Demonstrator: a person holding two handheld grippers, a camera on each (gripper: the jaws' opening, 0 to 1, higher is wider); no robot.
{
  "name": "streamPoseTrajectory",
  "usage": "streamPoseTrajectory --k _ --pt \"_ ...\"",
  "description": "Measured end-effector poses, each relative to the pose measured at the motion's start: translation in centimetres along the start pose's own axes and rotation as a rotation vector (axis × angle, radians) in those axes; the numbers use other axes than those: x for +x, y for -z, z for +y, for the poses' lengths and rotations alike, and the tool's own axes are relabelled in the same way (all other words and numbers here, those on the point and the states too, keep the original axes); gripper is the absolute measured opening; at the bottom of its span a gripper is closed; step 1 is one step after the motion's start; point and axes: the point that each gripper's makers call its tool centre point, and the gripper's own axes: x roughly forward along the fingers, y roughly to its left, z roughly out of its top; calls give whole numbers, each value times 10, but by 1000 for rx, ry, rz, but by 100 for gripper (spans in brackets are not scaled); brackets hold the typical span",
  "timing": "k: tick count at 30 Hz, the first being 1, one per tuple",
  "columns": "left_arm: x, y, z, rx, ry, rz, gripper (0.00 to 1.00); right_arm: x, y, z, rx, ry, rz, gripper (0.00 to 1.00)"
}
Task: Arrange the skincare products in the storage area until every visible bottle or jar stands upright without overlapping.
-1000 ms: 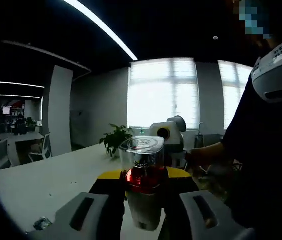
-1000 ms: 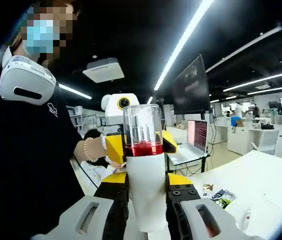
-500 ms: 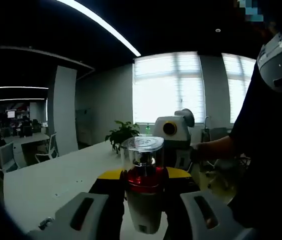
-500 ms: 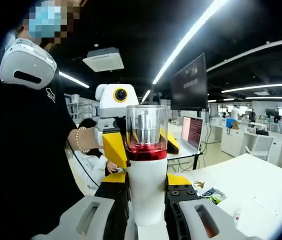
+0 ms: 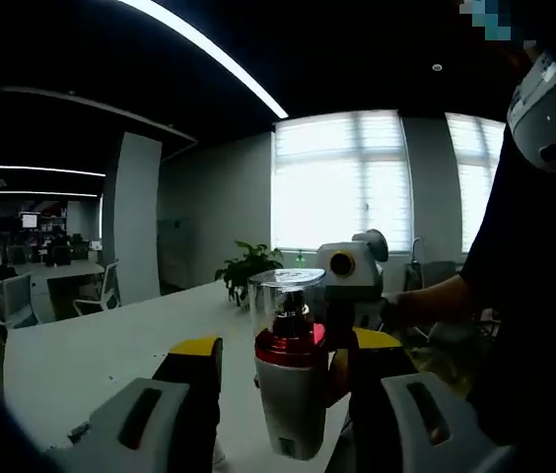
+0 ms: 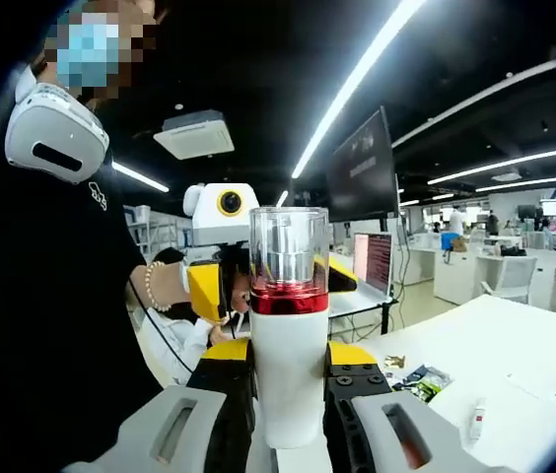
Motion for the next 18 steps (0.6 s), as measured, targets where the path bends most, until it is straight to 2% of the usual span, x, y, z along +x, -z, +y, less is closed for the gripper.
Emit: streamPoseTrajectory --k 1,2,3,4,9,18 --pt "-2 3 2 -4 -12 1 58 -1 2 -3 0 8 -1 15" --pt "-3 13 4 -13 -31 5 62 -1 4 -5 -3 10 1 15" --pt "-3 30 5 -17 -39 3 67 -2 6 -7 -5 17 4 15" --pt "-5 37 10 -15 -67 2 74 -2 7 -8 -4 21 5 16" --pt "-15 61 30 -21 -177 35 97 -6 14 -16 8 39 -2 16" --pt "-32 89 34 -60 -218 52 99 -11 26 -32 24 76 -26 16"
